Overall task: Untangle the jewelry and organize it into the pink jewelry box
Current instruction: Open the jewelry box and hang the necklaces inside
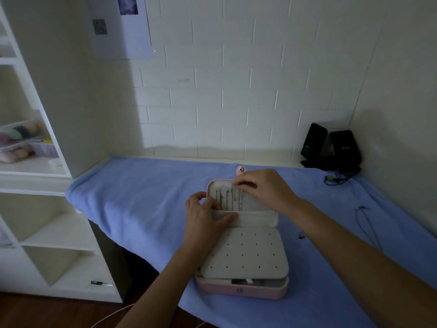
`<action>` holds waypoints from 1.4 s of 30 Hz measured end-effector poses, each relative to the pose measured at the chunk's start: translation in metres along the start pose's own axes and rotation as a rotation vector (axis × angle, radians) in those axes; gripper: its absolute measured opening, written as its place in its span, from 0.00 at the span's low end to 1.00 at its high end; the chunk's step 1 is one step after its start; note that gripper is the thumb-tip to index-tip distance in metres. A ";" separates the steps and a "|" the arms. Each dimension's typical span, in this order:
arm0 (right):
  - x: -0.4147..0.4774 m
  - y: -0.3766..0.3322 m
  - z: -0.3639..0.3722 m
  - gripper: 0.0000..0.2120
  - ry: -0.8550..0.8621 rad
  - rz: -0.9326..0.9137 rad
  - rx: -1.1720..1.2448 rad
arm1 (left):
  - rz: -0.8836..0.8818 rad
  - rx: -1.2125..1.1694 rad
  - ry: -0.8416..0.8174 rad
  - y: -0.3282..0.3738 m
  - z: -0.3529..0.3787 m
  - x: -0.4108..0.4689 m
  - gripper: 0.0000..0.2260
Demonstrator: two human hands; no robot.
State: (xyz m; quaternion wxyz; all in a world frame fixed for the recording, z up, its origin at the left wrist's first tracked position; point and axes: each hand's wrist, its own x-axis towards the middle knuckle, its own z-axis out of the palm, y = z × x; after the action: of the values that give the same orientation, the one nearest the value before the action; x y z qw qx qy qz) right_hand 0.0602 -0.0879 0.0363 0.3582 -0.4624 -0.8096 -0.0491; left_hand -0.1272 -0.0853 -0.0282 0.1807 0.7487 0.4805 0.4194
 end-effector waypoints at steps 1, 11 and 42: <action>-0.001 0.000 0.001 0.07 -0.007 -0.019 -0.038 | -0.001 0.001 -0.002 0.000 0.000 0.000 0.15; -0.012 0.004 0.009 0.14 0.043 -0.320 -0.422 | 0.001 0.001 -0.005 0.001 -0.001 0.000 0.15; -0.011 -0.017 0.026 0.08 0.168 0.299 -0.151 | -0.007 -0.034 0.003 0.001 -0.002 -0.002 0.15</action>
State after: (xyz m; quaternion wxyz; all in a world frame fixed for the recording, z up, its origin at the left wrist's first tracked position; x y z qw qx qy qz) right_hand 0.0365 -0.0945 0.0150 0.3924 -0.5974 -0.6930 -0.0944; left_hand -0.1284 -0.0873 -0.0273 0.1941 0.7433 0.4761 0.4280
